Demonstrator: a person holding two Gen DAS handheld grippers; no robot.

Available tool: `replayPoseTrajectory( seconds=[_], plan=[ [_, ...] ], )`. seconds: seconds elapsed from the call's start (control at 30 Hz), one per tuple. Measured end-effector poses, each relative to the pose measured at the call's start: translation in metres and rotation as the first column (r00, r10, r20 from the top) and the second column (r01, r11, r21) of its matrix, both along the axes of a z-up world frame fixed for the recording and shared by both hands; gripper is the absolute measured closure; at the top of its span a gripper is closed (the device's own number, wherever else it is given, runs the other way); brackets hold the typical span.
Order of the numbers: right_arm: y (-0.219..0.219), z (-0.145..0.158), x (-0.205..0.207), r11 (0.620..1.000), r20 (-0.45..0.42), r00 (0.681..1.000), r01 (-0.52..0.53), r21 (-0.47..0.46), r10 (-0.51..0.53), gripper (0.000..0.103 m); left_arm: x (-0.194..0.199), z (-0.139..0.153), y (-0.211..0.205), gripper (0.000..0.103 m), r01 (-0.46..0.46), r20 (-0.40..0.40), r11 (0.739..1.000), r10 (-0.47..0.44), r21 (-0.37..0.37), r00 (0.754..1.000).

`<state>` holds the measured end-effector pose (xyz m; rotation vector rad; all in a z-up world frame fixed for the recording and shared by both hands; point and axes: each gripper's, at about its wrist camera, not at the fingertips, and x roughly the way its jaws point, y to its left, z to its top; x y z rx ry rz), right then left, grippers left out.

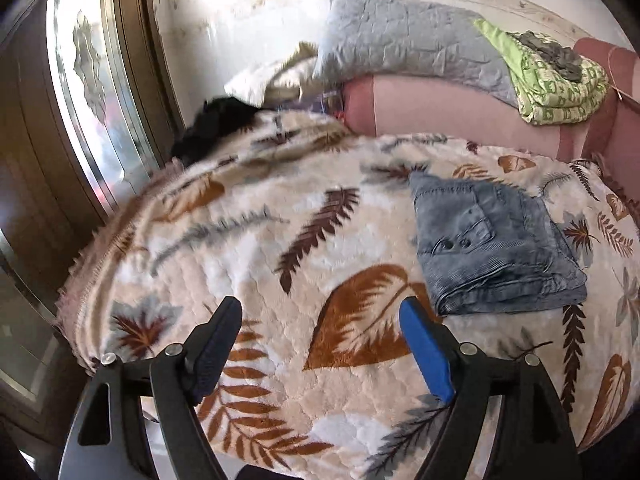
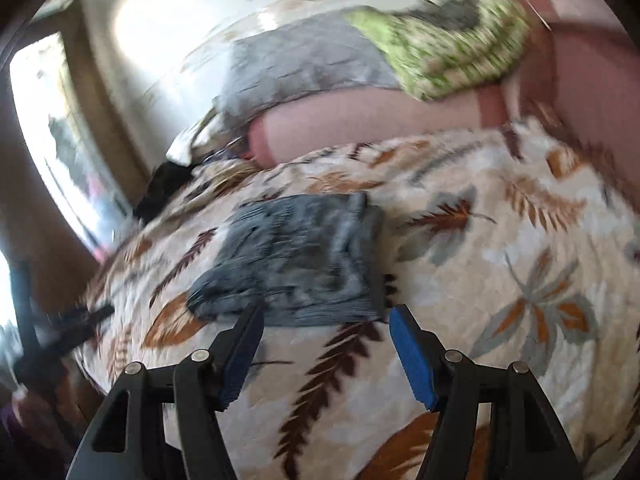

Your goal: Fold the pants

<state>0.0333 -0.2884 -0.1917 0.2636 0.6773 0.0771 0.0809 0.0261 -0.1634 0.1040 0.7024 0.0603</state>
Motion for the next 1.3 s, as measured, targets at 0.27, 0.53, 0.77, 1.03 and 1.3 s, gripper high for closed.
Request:
replayPoseTrajectory(
  seconds=[0.27,0.53,0.77,1.03,1.3],
  plan=[
    [0.039,0.014,-0.011,0.998,0.021,0.998,-0.056,0.001,0.056,0.032,-0.020,0.018,-0.003,0.013,0.025,0.051,1.000,-0.026,0.016,0.998],
    [0.050,0.039,-0.027,0.998,0.086,0.996,-0.006,-0.055,0.010,0.032,-0.026,0.030,-0.005,0.013,0.007,0.053,1.000,-0.007,0.002,0.999],
    [0.065,0.061,-0.042,0.994,0.122,0.992,0.036,-0.103,-0.024,0.031,-0.034,0.041,-0.012,0.013,0.027,0.065,1.000,-0.027,-0.003,0.998],
    [0.075,0.072,-0.047,0.990,0.142,0.989,0.049,-0.134,-0.030,0.031,-0.044,0.052,-0.020,0.013,0.041,0.078,0.999,-0.042,0.014,0.996],
    [0.075,0.071,-0.050,0.988,0.139,0.990,0.057,-0.145,-0.037,0.031,-0.050,0.056,-0.031,0.012,0.060,0.081,0.998,-0.062,0.028,0.995]
  ],
)
